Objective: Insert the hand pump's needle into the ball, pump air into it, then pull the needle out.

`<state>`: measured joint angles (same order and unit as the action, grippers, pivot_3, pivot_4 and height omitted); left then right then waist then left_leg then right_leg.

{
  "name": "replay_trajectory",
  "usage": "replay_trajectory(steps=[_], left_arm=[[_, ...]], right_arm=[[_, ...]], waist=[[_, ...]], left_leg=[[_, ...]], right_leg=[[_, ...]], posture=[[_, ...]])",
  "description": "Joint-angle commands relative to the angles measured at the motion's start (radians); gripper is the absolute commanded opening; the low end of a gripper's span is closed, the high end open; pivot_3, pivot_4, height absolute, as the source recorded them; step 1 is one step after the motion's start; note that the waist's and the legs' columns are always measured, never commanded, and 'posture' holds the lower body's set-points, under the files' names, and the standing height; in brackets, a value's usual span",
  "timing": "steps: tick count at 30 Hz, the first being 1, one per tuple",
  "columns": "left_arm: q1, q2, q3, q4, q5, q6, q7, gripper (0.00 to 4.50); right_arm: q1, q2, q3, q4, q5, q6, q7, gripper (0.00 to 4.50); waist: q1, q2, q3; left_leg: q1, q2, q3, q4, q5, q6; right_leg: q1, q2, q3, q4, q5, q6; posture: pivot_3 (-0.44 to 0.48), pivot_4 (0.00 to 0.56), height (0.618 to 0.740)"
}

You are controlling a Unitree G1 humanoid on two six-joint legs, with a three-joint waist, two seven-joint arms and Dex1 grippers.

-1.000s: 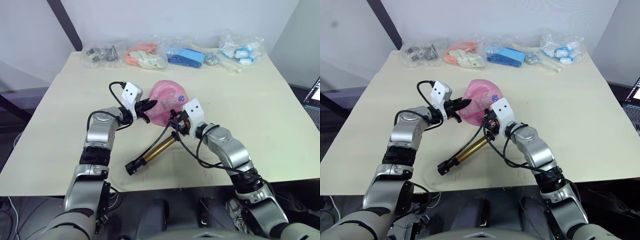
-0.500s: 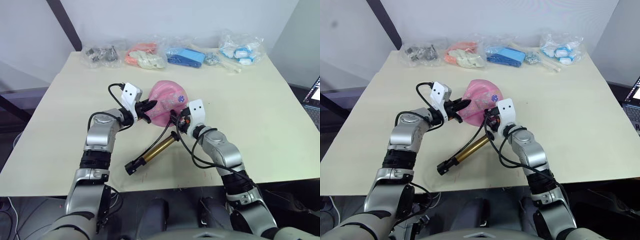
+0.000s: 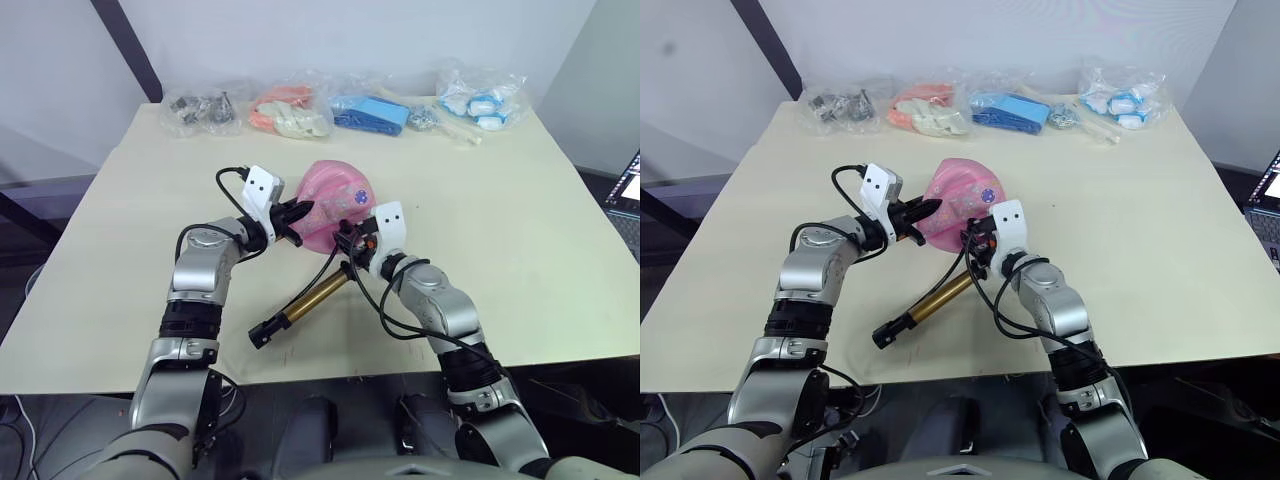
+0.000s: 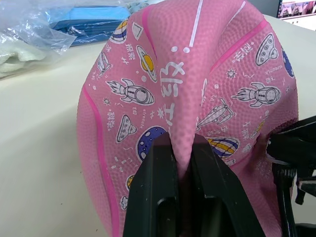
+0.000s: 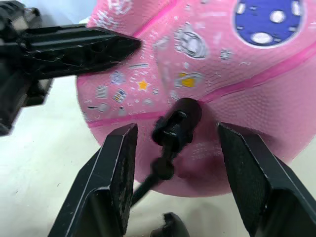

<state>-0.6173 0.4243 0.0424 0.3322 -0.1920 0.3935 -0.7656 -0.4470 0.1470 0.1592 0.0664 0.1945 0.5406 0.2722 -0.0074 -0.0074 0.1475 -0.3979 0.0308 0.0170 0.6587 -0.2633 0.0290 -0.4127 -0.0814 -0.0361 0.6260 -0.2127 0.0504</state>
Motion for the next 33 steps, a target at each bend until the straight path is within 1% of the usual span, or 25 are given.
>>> replay_trajectory(steps=[1, 5, 10, 16, 29, 30, 31, 33], left_arm=[[0.044, -0.015, -0.044, 0.042, 0.013, 0.049, 0.002, 0.00], [0.046, -0.016, -0.043, 0.039, 0.013, 0.049, 0.004, 0.00], [0.045, -0.018, -0.040, 0.034, 0.010, 0.049, 0.009, 0.00], [0.048, -0.020, -0.040, 0.031, 0.009, 0.050, 0.012, 0.00], [0.050, -0.020, -0.043, 0.035, 0.009, 0.046, 0.013, 0.00], [0.050, -0.019, -0.044, 0.035, 0.009, 0.046, 0.012, 0.00], [0.050, -0.019, -0.044, 0.035, 0.009, 0.046, 0.012, 0.00], [0.049, -0.019, -0.044, 0.037, 0.010, 0.044, 0.012, 0.00]], right_arm=[[0.007, 0.029, -0.033, -0.025, 0.043, 0.006, -0.018, 2.65], [0.007, 0.038, -0.049, -0.022, 0.054, 0.011, -0.039, 2.65], [0.012, 0.029, -0.026, -0.015, 0.045, 0.011, -0.049, 2.65], [0.007, 0.025, -0.012, -0.010, 0.046, 0.014, -0.047, 2.65], [-0.002, 0.025, -0.024, 0.011, 0.047, 0.006, -0.054, 2.65], [-0.003, 0.025, -0.024, 0.014, 0.044, 0.005, -0.057, 2.15], [-0.004, 0.027, -0.026, 0.017, 0.047, 0.001, -0.057, 1.94], [-0.006, 0.029, -0.028, 0.023, 0.049, -0.003, -0.059, 1.00]], waist=[[0.000, 0.000, 0.000], [0.000, 0.000, 0.000], [0.000, 0.000, 0.000], [0.000, 0.000, 0.000], [-0.001, 0.000, 0.000], [-0.001, 0.000, 0.000], [-0.001, 0.000, 0.000], [-0.001, 0.000, 0.000]], left_leg=[[0.000, 0.000, 0.000, 0.000, 0.000, 0.000], [0.000, 0.000, 0.000, 0.000, 0.000, 0.000], [0.000, 0.000, 0.000, 0.000, 0.000, 0.000], [0.000, 0.000, 0.000, 0.000, 0.000, 0.000], [0.001, 0.000, 0.000, 0.000, 0.000, 0.000], [0.001, 0.000, 0.001, 0.000, 0.000, 0.000], [0.001, 0.000, 0.001, 0.000, 0.000, 0.000], [0.001, 0.000, 0.001, 0.000, 0.000, 0.000]], right_leg=[[0.000, 0.000, 0.000, 0.000, 0.000, 0.000], [0.000, 0.000, 0.000, 0.000, 0.000, 0.000], [0.000, 0.000, 0.000, 0.000, 0.000, 0.000], [0.000, 0.000, 0.000, 0.000, 0.000, 0.000], [0.001, 0.000, 0.000, 0.001, 0.000, 0.000], [0.001, 0.000, 0.000, 0.001, 0.000, 0.000], [0.001, 0.000, 0.000, 0.001, 0.000, 0.000], [0.001, 0.000, 0.000, 0.001, 0.000, 0.000]], posture=[[0.000, 0.150, 0.740], [0.000, 0.150, 0.740], [0.000, 0.150, 0.740], [0.000, 0.150, 0.740], [0.000, 0.150, 0.740], [0.000, 0.150, 0.740], [0.000, 0.150, 0.740], [0.000, 0.150, 0.740]])
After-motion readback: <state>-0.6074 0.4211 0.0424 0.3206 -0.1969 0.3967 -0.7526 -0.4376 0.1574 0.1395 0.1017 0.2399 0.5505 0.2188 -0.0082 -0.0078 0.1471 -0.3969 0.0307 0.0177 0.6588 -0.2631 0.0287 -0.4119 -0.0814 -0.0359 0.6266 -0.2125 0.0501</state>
